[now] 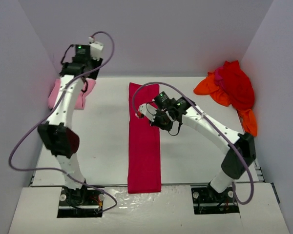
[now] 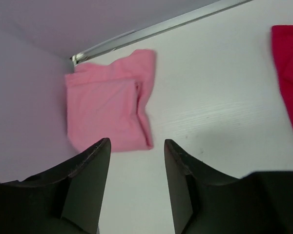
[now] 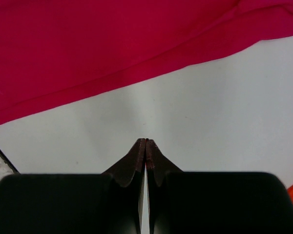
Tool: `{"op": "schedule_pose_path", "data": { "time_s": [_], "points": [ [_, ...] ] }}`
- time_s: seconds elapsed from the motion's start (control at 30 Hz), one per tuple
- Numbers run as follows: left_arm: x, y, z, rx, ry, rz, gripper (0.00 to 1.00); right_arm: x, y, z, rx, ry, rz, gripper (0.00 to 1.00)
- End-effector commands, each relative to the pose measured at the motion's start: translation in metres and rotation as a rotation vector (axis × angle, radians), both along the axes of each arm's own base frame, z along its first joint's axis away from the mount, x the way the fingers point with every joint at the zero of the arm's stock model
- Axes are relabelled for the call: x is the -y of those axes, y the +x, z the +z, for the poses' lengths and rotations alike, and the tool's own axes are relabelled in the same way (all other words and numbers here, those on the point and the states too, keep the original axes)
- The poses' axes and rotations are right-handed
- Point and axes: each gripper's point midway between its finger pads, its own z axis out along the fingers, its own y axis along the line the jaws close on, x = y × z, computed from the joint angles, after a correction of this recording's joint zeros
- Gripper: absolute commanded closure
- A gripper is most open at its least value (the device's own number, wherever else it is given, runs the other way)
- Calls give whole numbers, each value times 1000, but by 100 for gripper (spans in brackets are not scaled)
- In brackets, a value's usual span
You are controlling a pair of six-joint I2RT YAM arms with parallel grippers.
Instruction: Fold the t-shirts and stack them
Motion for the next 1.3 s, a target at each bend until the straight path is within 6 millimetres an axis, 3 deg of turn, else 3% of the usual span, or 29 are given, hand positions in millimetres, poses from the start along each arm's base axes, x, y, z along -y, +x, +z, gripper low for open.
{"op": "schedule_pose_path", "data": {
  "time_s": [0.0,0.1,0.2,0.43,0.53,0.63,0.73,0.97,1.07,1.27],
  "points": [
    [-7,-53,55,124,-84,-12,56,-19,5,-42,-100,-54,3,100],
    [0,-104,65,140,-112,-92,55,-23,6,-82,-177,-135,13,100],
    [5,-134,58,99,-129,-140,55,-30,0,-107,-224,-184,23,100],
    [6,-181,30,80,-178,-154,55,-49,-26,-149,-304,-282,100,100],
    [8,-194,30,96,-209,-168,55,-57,-36,-157,-321,-321,132,100],
    [0,-204,25,113,-179,-158,55,-67,-38,-148,-295,-326,164,100],
    [0,-208,17,93,-162,-169,55,-65,-34,-154,-290,-360,163,100],
    [-3,-204,2,53,-131,-171,56,-42,-23,-175,-322,-413,123,100],
    [-1,-200,-2,46,-134,-176,56,-25,-1,-179,-325,-386,51,100],
    [0,-194,-4,34,-133,-174,56,-12,46,-184,-303,-350,-13,100]
  ]
}}
